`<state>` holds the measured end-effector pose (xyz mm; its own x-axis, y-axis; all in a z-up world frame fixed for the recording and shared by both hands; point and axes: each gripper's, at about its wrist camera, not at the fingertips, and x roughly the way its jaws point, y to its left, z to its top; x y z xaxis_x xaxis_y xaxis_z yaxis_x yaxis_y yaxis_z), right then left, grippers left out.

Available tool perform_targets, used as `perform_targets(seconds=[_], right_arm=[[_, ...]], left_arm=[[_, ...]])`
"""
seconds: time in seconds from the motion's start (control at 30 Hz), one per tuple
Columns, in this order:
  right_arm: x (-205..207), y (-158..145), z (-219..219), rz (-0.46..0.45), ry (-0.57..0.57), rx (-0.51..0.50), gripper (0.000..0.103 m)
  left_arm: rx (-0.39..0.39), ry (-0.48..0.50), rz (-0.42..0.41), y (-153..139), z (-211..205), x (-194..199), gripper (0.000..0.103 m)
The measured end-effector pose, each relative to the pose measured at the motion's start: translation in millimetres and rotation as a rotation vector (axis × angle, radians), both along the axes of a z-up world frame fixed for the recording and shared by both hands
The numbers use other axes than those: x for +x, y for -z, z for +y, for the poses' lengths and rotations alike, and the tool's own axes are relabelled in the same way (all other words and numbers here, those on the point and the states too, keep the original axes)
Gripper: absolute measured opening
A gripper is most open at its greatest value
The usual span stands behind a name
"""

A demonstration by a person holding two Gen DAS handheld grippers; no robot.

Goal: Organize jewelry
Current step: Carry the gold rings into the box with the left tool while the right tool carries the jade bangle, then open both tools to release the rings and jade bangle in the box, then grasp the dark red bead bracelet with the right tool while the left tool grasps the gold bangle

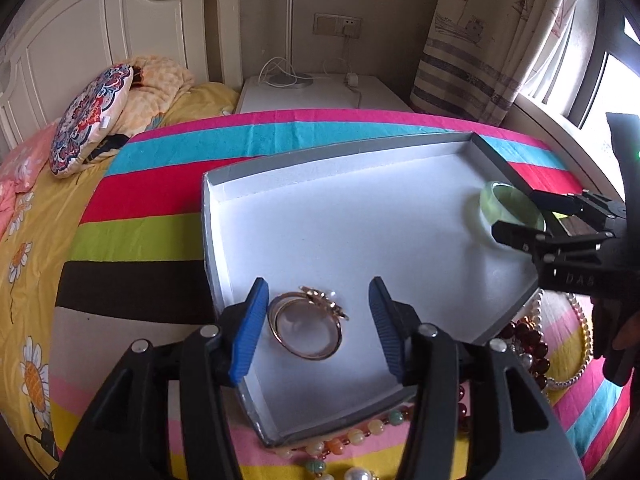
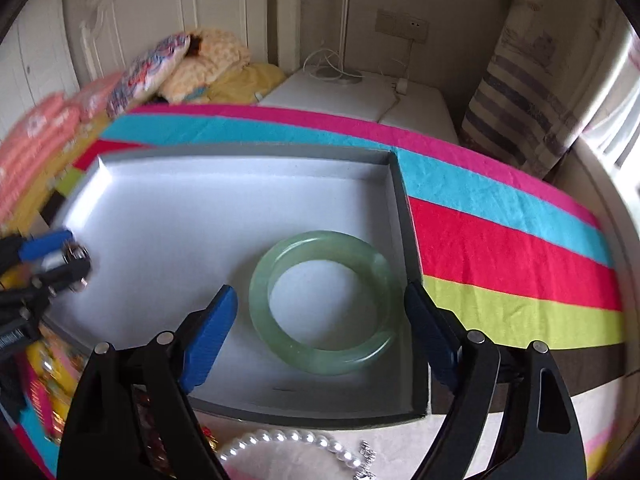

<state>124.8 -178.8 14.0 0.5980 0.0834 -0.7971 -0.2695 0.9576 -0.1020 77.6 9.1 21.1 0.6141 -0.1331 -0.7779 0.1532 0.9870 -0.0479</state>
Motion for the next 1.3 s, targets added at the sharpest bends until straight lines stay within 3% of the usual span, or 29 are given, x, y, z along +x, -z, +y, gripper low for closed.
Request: perform_targets(seconds=[0.1,0.3,0.37,0.4,0.5,0.6,0.73,0.8,0.87,1.0,1.13,1.17,1.23,1.3], right_arm=[[-16.1,6.6,7.1,-0.008,0.002,-0.095,0.081],[-56.3,7.2,-6.3,-0.016,0.080,-0.038,0.081],[-70.7,7.0,-8.9,-0.025,0.087,-0.018,0.081],[-78.9,7.1,-10.9,-0.030,0.086,-0.009,0.081],[-104.1,3.1,-18.0,-0.029,0.089,0.041,0.081],[-139.2,-11.6,-34.4,-0.132,0.118,0.141,0.081],[-186.7,-22.0,-36.1,-0.177,0.001,0.316,0.074],[-199.7,-18.1,-20.0,-0.154,-0.080,0.293,0.066],[-206.4,-12.5,-5.3,-0.131,-0.123,0.267,0.059],[-194.9,-1.3,0.4,-0.023,-0.115,0.359,0.040],[-186.4,5.9,2.2,0.012,-0.093,0.412,0.029],[-184.4,6.6,3.3,0.016,-0.089,0.421,0.028],[-179.7,9.7,2.4,0.027,-0.079,0.427,0.028],[-175.5,12.2,3.2,0.041,-0.071,0.439,0.028]], left_arm=[[0.035,0.010,-0.001,3.0,-6.0,1.8,0.052],[0.016,0.021,-0.004,2.0,-11.2,-0.5,0.053],[0.008,0.029,-0.018,-3.0,-12.9,-9.9,0.060],[0.020,0.019,-0.035,-7.2,-13.9,-16.2,0.076],[0.024,-0.002,-0.136,-28.6,-10.8,-49.0,0.094],[0.014,-0.039,-0.230,-49.8,0.7,-91.2,0.101],[-0.113,-0.061,-0.240,-52.8,24.1,-144.4,0.101],[-0.141,-0.058,-0.209,-40.7,29.1,-164.5,0.101],[-0.120,-0.068,-0.185,-28.6,29.7,-173.3,0.101],[-0.113,-0.070,-0.113,-1.5,31.0,-184.5,0.099],[-0.189,-0.078,-0.127,-1.3,43.3,-184.8,0.097],[-0.202,-0.074,-0.109,2.9,43.7,-182.4,0.093],[-0.222,-0.061,-0.065,10.9,44.3,-178.5,0.065],[-0.223,-0.066,-0.039,15.0,44.6,-175.7,0.059]])
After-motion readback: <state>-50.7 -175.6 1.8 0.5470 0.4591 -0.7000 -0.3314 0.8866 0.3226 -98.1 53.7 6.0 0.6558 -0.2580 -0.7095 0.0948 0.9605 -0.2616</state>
